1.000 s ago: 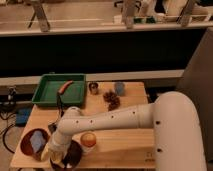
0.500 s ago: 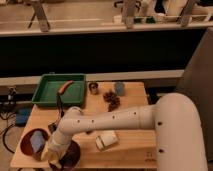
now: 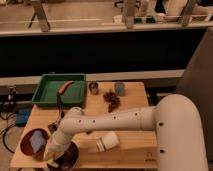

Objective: Place banana in tray

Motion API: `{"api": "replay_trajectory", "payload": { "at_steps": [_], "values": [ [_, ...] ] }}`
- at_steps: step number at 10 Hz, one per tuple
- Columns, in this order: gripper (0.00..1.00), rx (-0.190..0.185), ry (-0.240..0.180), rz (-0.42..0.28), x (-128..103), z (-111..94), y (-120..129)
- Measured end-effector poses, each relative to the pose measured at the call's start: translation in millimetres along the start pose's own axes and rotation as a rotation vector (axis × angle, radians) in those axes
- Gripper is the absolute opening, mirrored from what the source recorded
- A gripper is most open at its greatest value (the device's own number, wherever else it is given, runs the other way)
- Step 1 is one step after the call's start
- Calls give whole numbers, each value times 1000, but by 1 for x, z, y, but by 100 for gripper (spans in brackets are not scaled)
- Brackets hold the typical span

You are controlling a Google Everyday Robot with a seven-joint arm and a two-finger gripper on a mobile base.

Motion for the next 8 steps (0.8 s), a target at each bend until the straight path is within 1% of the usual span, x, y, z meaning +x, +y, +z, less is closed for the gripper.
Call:
{"api": "replay_trajectory", "payload": {
  "at_steps": [2, 3, 5, 6, 7, 8],
  "values": [
    [26, 11, 0, -4, 0, -1, 0],
    [28, 15, 0, -6, 0, -1, 0],
    [44, 23, -5, -13, 1, -2, 0],
    [47, 13, 1, -10, 1, -5, 2],
    [45, 10, 18, 1, 3, -15, -2],
    [39, 9, 28, 7, 4, -23, -6]
  ]
}}
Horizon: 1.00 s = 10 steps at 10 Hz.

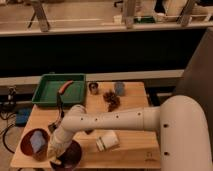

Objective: Place banana in tray

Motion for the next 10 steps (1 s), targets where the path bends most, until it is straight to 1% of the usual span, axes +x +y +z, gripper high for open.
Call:
{"api": "replay_trajectory", "payload": {
  "at_steps": [1, 2, 3, 5, 8, 10],
  "values": [
    [29, 2, 9, 7, 1, -8, -3],
    [18, 1, 14, 10, 1, -11, -4],
    [13, -2, 17, 10, 2, -11, -4],
    [13, -10, 29, 13, 6, -15, -3],
    [13, -17, 47, 23, 10, -29, -5],
    [13, -22, 56, 26, 11, -32, -5]
  ]
}}
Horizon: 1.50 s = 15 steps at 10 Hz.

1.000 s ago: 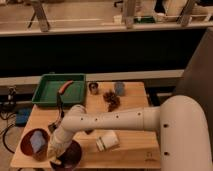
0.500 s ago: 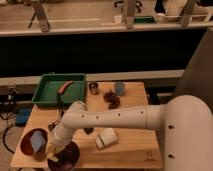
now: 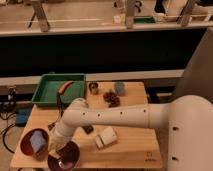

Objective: Place banana in tray

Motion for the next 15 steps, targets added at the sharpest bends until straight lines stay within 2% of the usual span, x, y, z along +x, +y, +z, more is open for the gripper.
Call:
{"api": "replay_trajectory", "payload": {
  "at_steps": [10, 12, 15],
  "values": [
    [13, -30, 63, 14, 19, -25, -6],
    [13, -38, 79, 21, 30, -34, -7],
    [13, -51, 88, 10, 37, -39, -9]
  ]
}}
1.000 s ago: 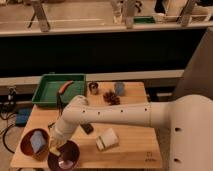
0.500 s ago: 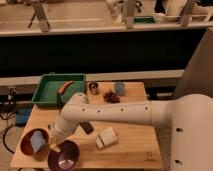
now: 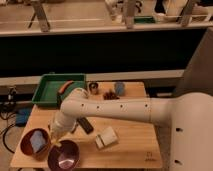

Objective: Place banana in tray

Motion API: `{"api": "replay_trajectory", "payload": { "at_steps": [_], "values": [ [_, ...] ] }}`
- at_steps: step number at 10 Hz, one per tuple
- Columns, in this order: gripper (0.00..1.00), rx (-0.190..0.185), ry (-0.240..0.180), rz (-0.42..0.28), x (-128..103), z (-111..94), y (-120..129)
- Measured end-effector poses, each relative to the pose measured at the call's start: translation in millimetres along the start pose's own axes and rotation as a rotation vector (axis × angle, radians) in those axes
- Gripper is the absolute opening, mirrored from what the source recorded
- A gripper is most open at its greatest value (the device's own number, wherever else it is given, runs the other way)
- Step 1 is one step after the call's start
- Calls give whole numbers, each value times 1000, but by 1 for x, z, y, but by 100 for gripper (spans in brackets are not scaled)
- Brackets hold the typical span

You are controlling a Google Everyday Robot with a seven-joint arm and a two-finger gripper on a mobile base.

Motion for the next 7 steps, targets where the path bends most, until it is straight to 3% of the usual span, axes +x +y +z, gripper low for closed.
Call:
{"api": "replay_trajectory", "payload": {
  "at_steps": [2, 4, 7],
  "values": [
    [11, -4, 15, -3, 14, -9, -1],
    [2, -7, 29, -6, 24, -16, -3],
    [2, -8, 38, -12, 35, -20, -6]
  ]
}}
